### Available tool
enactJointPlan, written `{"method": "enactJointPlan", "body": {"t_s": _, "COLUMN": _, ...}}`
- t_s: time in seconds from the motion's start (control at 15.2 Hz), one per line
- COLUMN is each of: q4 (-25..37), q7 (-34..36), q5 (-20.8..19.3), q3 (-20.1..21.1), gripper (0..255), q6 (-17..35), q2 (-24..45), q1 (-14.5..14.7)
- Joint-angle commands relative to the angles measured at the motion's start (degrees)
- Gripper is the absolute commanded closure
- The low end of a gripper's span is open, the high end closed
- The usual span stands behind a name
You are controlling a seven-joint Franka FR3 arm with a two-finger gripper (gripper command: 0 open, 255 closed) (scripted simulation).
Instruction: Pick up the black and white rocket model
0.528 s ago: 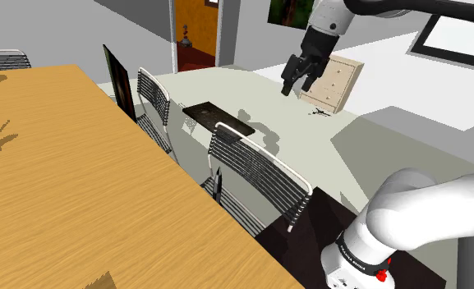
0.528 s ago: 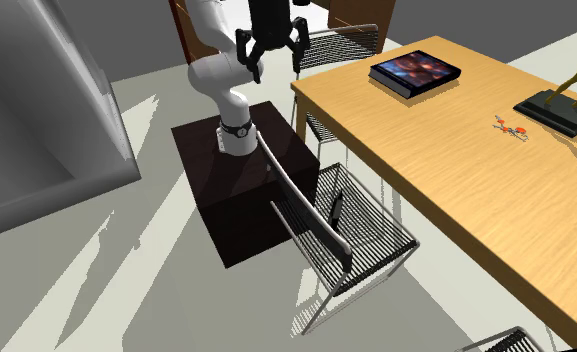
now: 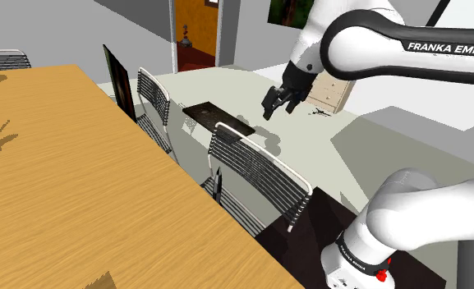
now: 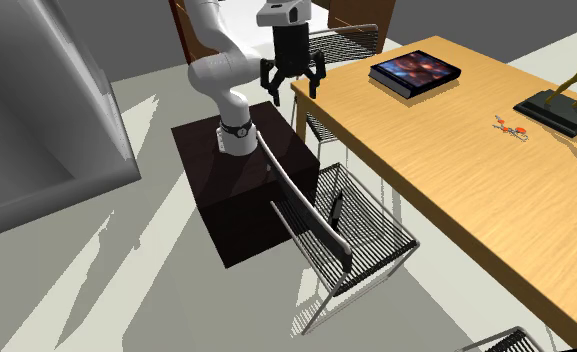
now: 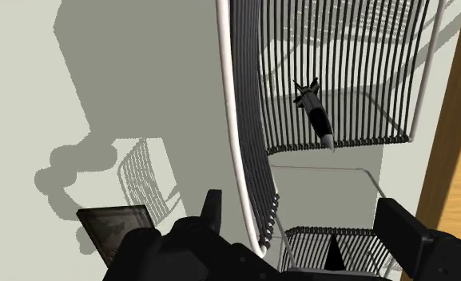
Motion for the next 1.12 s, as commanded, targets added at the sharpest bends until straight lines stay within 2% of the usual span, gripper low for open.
{"method": "enactJointPlan", "body": {"t_s": 0.0, "q4": -4.3, "q7": 2.9, "q5": -0.1, "q3": 2.6, "gripper": 0, "q6": 6.2, "q2": -0.4, "q1": -0.2}}
{"method": "enactJointPlan", "body": {"t_s": 0.4, "q4": -13.2, "q7": 14.0, "q5": -1.7, "q3": 13.0, "gripper": 0, "q6": 24.5, "q2": 3.4, "q1": -2.3}}
{"method": "enactJointPlan", "body": {"t_s": 0.53, "q4": -14.9, "q7": 18.7, "q5": -3.2, "q3": 17.6, "gripper": 0, "q6": 30.9, "q2": 6.2, "q1": -4.5}}
{"method": "enactJointPlan", "body": {"t_s": 0.66, "q4": -15.8, "q7": 24.2, "q5": -5.5, "q3": 23.2, "gripper": 0, "q6": 37.1, "q2": 9.6, "q1": -8.1}}
{"method": "enactJointPlan", "body": {"t_s": 0.79, "q4": -16.0, "q7": 30.6, "q5": -9.0, "q3": 30.4, "gripper": 0, "q6": 43.1, "q2": 13.0, "q1": -13.9}}
{"method": "enactJointPlan", "body": {"t_s": 0.86, "q4": -15.8, "q7": 34.2, "q5": -11.3, "q3": 34.7, "gripper": 0, "q6": 46.0, "q2": 14.6, "q1": -17.8}}
{"method": "enactJointPlan", "body": {"t_s": 0.92, "q4": -15.4, "q7": 38.1, "q5": -13.7, "q3": 39.6, "gripper": 0, "q6": 48.6, "q2": 16.0, "q1": -22.5}}
{"method": "enactJointPlan", "body": {"t_s": 1.06, "q4": -14.0, "q7": 46.0, "q5": -18.7, "q3": 51.4, "gripper": 0, "q6": 53.5, "q2": 17.4, "q1": -34.0}}
